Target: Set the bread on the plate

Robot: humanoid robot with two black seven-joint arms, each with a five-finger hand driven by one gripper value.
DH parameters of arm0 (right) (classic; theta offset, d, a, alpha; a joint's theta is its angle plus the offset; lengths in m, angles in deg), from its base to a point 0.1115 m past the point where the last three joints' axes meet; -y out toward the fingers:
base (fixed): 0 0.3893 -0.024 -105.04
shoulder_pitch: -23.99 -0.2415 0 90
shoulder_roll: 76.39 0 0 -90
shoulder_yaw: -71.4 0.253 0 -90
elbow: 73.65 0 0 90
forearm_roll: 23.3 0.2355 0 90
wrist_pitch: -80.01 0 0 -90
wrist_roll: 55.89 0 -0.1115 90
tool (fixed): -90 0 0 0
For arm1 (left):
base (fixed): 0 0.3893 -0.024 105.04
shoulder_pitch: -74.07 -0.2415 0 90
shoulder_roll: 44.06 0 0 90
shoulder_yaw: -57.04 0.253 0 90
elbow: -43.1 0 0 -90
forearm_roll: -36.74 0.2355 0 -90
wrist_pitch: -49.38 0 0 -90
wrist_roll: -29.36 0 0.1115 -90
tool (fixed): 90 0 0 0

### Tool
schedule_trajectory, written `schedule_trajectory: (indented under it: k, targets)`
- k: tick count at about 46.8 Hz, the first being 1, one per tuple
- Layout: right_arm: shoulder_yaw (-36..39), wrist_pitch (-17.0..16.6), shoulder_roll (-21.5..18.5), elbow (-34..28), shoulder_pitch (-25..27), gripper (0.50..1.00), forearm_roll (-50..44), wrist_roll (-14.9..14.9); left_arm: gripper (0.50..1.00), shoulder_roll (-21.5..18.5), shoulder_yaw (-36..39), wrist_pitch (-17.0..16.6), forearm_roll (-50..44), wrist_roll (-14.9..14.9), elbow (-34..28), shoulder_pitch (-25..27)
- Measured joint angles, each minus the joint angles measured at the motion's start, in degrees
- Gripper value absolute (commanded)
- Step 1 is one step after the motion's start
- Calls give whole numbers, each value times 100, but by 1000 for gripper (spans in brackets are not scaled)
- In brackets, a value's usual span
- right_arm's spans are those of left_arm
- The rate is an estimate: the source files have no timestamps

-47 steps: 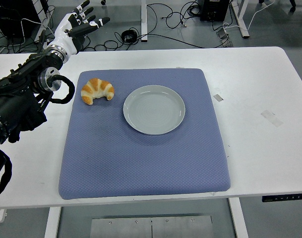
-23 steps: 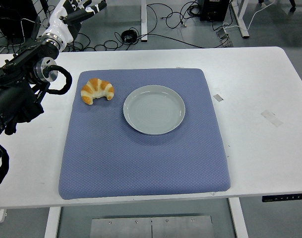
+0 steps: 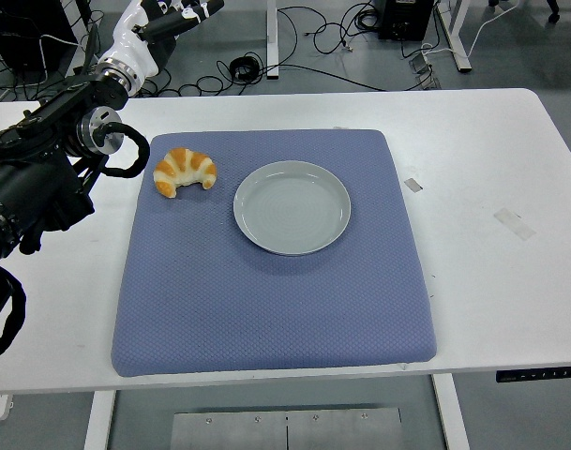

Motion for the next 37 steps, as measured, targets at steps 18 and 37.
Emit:
schedule_trajectory:
  k: [18, 37]
  targets:
    - [0, 0, 0, 0, 3, 1000, 0, 1, 983, -110, -3, 35, -10, 10, 9, 70]
    - [1, -1, 0, -2, -1, 1000, 0, 2, 978, -747, 1442, -755, 121, -486, -1166, 268]
